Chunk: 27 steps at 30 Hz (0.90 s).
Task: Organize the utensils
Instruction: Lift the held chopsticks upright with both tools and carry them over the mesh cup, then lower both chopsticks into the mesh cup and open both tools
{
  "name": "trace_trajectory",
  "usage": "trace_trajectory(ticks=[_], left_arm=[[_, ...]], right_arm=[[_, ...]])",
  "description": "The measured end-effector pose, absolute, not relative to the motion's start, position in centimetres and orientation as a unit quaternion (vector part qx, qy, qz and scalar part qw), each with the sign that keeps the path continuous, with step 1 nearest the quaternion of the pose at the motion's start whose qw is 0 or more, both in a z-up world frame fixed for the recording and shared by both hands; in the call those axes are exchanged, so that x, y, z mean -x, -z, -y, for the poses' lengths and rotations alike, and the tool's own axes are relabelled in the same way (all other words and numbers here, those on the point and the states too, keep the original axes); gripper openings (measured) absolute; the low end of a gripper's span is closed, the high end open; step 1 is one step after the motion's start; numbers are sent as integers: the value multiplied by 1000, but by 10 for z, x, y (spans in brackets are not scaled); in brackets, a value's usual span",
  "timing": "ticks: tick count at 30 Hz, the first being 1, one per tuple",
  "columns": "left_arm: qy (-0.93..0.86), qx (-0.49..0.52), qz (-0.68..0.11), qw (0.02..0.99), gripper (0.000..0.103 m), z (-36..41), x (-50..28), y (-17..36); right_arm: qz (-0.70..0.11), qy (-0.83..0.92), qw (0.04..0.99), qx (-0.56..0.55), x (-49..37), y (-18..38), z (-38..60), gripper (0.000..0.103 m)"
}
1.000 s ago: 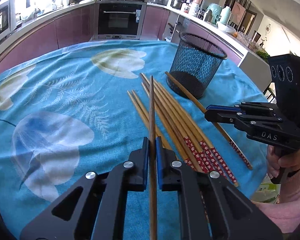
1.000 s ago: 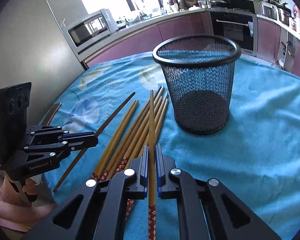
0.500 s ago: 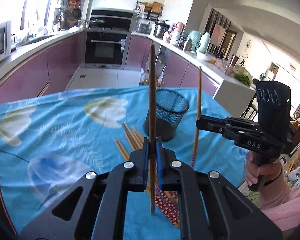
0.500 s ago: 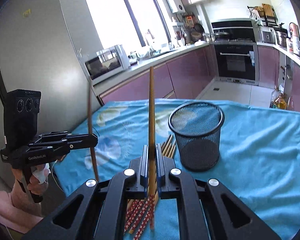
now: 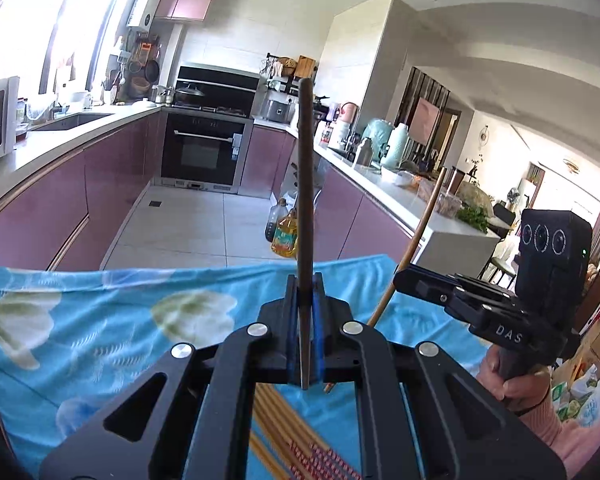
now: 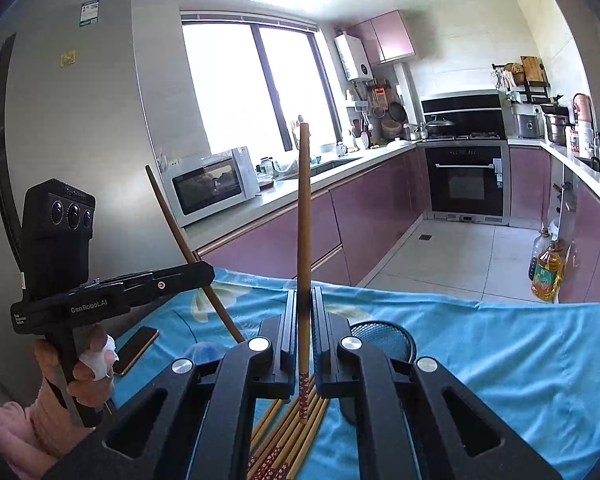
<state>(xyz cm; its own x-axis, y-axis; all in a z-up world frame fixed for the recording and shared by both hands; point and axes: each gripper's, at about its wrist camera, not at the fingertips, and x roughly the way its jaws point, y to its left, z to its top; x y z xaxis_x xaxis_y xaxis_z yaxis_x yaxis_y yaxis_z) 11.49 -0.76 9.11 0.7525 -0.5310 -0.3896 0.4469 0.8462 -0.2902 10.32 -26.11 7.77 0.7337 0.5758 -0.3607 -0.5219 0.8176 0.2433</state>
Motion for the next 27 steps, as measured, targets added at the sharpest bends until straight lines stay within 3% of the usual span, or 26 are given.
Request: trace_trajectory(ticks=[12, 27], left_arm=[[257, 66, -226, 937, 7, 53, -155, -120], [258, 19, -327, 909, 7, 94, -203, -32]], right_arm=[[-203, -260, 942, -59, -139, -88, 273, 6], [-332, -252, 909, -26, -175, -27, 253, 6]])
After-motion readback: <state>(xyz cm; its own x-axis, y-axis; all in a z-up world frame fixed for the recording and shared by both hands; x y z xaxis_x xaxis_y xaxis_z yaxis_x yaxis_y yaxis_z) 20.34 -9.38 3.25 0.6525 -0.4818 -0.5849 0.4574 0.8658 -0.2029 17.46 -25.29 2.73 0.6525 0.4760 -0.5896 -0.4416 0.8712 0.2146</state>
